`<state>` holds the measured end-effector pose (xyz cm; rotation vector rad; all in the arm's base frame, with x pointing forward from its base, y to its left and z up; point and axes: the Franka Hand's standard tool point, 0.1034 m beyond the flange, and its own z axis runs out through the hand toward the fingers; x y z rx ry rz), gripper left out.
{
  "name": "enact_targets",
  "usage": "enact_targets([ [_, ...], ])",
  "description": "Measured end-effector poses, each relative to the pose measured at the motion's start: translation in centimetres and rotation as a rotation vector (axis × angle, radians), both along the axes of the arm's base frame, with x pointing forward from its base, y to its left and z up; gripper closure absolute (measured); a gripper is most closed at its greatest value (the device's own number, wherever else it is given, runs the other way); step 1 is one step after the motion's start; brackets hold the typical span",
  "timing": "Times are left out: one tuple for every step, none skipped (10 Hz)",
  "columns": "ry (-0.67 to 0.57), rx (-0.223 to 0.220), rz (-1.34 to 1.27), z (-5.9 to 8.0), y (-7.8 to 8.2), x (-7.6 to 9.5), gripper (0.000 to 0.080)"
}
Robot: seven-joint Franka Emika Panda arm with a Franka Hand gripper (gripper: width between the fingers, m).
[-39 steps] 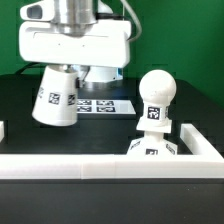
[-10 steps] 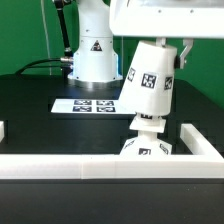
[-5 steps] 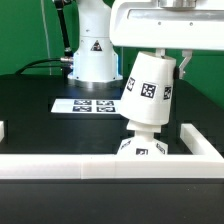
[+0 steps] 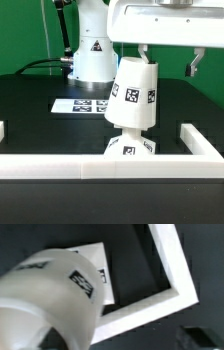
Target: Assemble lamp
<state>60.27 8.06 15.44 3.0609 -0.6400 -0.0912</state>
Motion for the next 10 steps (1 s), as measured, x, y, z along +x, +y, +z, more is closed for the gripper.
enact_targets([
  [0.007, -0.014, -0.004, 0.4, 0.1, 0.1, 0.0208],
  [0.016, -0.03, -0.014, 0.4, 0.6, -0.1, 0.012],
  [0.02, -0.048, -0.023, 0.3, 1.4, -0.4, 0.0106],
  [0.018, -0.065, -0.039, 0.2, 2.4, -0.6, 0.0106],
  [0.016, -0.077, -0.054, -0.3, 3.3, -1.1, 0.0101],
  [0.02, -0.084, -0.052, -0.8, 3.7, -1.4, 0.0101],
  [0.019, -0.083, -0.052, -0.7, 3.6, -1.3, 0.01],
  [0.019, -0.083, -0.053, -0.8, 3.5, -1.3, 0.01],
  [0.02, -0.083, -0.052, -0.8, 3.6, -1.3, 0.01],
  [0.02, -0.083, -0.053, -0.8, 3.5, -1.3, 0.01],
])
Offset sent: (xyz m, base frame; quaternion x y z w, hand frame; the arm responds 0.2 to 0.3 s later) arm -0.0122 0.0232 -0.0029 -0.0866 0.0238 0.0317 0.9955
